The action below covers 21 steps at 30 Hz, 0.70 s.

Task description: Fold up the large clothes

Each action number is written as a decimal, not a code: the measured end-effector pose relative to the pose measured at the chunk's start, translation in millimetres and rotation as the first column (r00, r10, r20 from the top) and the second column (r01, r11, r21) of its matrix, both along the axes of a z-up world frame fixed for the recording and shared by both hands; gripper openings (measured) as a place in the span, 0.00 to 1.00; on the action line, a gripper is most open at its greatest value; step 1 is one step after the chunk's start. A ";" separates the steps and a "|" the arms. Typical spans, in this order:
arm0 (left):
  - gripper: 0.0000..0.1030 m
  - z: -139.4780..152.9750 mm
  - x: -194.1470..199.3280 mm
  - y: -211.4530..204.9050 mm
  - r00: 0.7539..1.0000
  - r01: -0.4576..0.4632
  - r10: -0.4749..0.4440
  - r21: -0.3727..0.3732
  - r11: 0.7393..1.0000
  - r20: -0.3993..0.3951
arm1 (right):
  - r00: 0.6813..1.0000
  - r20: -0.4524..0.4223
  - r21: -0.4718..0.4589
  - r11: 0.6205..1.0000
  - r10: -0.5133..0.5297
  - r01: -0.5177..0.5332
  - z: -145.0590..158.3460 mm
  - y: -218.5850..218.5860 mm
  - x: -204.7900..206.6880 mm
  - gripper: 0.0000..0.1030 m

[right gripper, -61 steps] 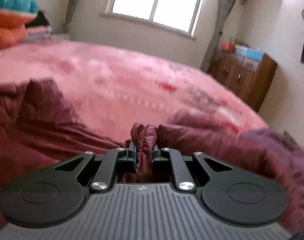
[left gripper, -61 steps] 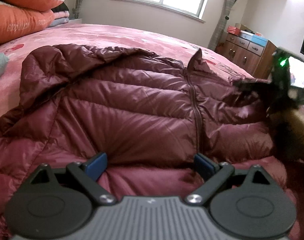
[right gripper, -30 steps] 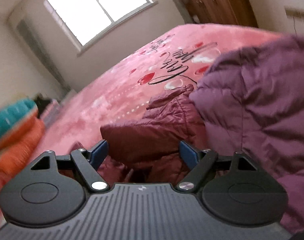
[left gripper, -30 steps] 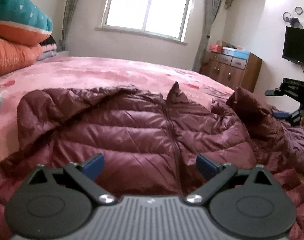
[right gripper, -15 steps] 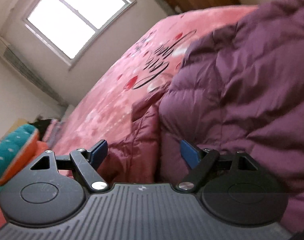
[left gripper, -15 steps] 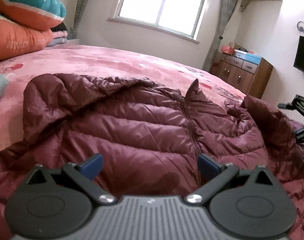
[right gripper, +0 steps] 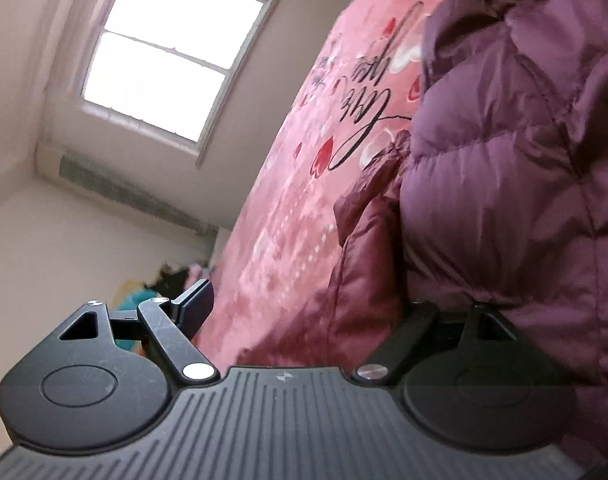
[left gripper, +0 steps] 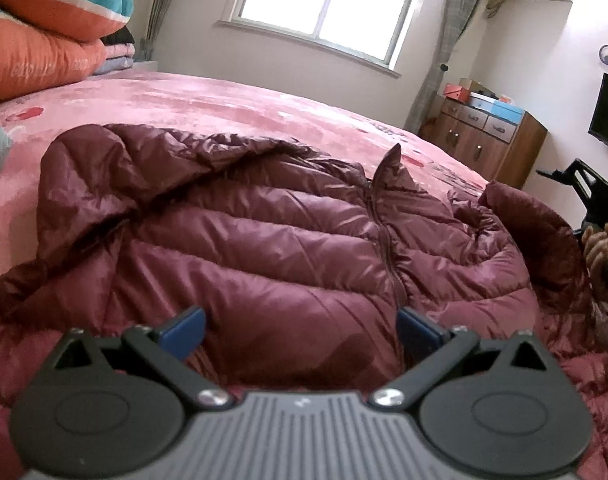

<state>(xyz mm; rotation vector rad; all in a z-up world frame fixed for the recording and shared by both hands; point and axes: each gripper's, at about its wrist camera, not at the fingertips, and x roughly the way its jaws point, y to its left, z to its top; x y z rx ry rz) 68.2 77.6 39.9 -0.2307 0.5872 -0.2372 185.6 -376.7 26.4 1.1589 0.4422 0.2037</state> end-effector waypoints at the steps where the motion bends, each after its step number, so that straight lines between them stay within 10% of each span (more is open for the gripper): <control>1: 0.98 -0.2 -0.4 -0.1 1.000 0.000 0.000 -0.001 1.000 -0.001 | 1.000 -0.001 0.022 1.000 -0.007 0.007 -0.8 5.3 -2.4 0.95; 6: 0.99 -0.5 -1.1 0.0 1.000 0.005 -0.005 -0.003 1.000 -0.006 | 0.999 -0.031 -0.014 1.000 -0.019 0.019 11.6 12.3 -9.7 0.29; 15: 0.99 1.2 -2.2 1.2 1.000 0.018 -0.018 -0.020 1.000 -0.008 | 0.977 0.042 -0.253 0.944 -0.210 0.214 75.7 28.1 -72.5 0.14; 21: 0.99 3.0 -5.7 -6.1 0.998 0.056 -0.056 -0.022 0.998 -0.007 | 0.890 0.085 -0.402 0.802 -0.449 0.443 102.5 10.8 -149.0 0.13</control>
